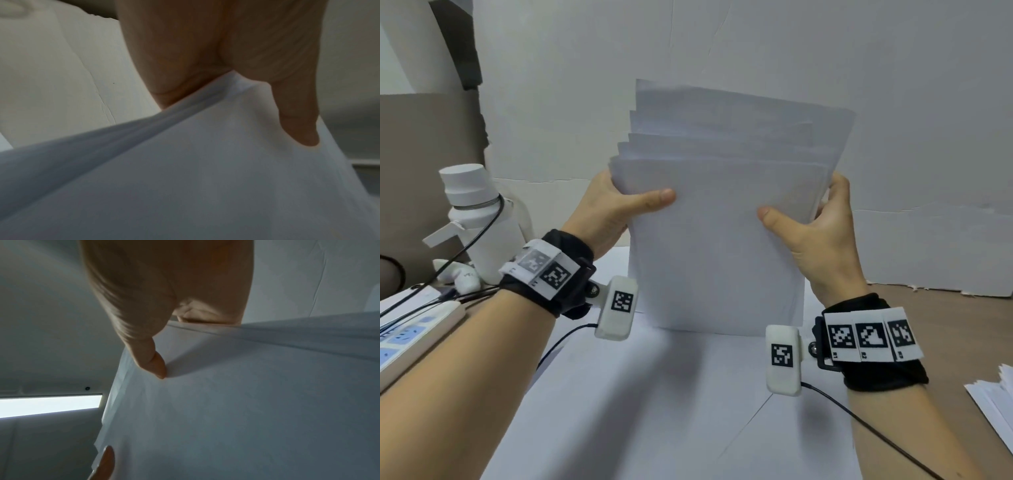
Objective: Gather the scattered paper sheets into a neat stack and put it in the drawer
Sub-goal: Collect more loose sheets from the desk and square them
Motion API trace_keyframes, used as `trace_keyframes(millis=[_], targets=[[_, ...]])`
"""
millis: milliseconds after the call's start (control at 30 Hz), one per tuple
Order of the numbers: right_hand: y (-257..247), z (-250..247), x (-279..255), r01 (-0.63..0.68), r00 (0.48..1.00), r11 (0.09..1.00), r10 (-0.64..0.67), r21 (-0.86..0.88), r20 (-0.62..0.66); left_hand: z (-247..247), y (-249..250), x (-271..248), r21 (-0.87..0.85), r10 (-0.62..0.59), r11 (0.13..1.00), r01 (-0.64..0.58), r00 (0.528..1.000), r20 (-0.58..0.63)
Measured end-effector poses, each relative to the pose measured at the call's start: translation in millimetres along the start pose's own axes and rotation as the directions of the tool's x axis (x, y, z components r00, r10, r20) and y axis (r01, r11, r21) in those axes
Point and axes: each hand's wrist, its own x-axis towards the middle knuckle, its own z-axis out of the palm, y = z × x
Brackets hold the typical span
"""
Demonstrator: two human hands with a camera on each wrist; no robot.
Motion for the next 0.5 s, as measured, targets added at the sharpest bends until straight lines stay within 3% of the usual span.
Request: trace_keyframes(millis=[333, 500], targets=[[-0.4, 1.6, -0.5, 0.02, 0.999, 0.999, -0.018, -0.041, 0.036, -1.9, -6.6, -2.7, 0.126, -0.019, 0.992, 0.009, 0.997, 0.075], [1.9, 0.6, -0.5, -0.039, 0.997, 0.996, 0.044, -0.083, 0.065, 0.3, -5.0, 0.6, 0.118, 0.123, 0.987, -0.111, 0.987, -0.099]])
